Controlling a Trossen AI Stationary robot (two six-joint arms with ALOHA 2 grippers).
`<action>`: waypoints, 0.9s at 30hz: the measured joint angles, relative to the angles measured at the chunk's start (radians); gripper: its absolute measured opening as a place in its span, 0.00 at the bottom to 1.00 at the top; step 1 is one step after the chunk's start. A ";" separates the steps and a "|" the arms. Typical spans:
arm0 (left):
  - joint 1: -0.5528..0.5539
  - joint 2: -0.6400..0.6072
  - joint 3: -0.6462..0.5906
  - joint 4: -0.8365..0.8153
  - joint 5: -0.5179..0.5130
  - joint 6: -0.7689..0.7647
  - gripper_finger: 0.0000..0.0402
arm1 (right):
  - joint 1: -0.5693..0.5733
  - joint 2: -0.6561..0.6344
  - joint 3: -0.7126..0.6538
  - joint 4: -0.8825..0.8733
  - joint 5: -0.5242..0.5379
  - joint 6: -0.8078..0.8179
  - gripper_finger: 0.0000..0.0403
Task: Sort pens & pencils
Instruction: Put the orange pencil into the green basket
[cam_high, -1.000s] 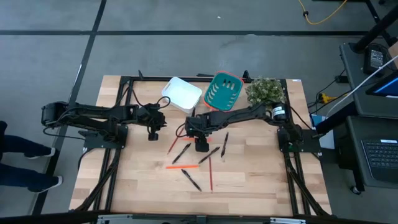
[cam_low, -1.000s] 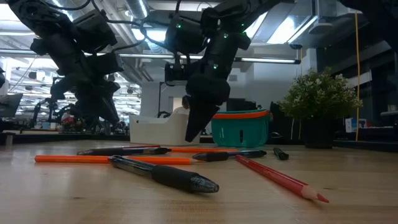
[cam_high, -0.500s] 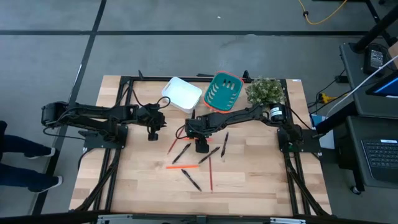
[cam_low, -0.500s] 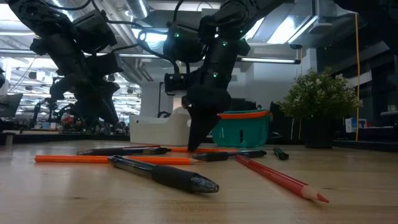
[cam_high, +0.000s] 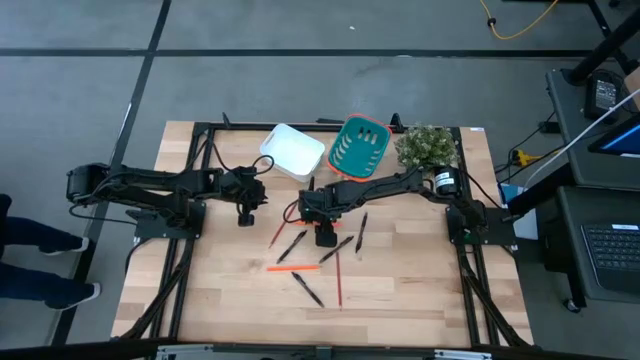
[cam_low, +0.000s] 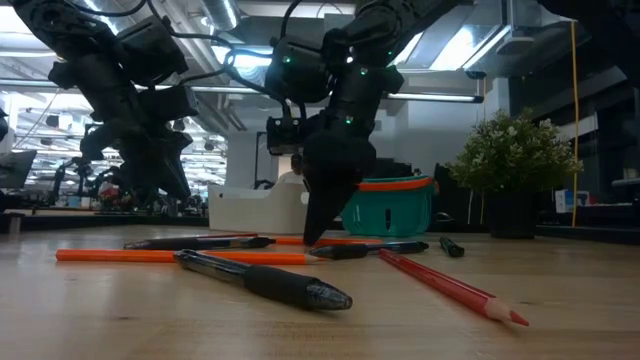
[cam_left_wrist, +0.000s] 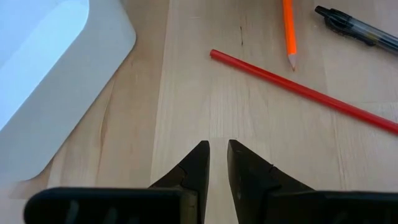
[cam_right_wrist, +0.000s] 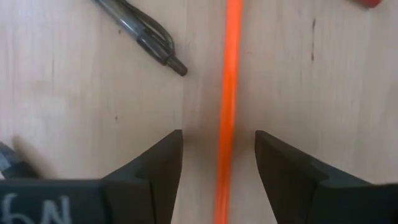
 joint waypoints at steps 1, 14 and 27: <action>0.000 0.000 0.000 0.000 0.000 0.000 0.13 | 0.000 0.000 0.000 0.000 -0.001 0.000 0.49; 0.000 0.000 0.000 0.001 0.000 0.000 0.13 | 0.002 0.000 -0.002 0.012 0.011 0.026 0.40; 0.000 0.000 0.000 0.000 0.000 -0.002 0.13 | 0.004 0.045 0.003 0.019 0.019 0.030 0.33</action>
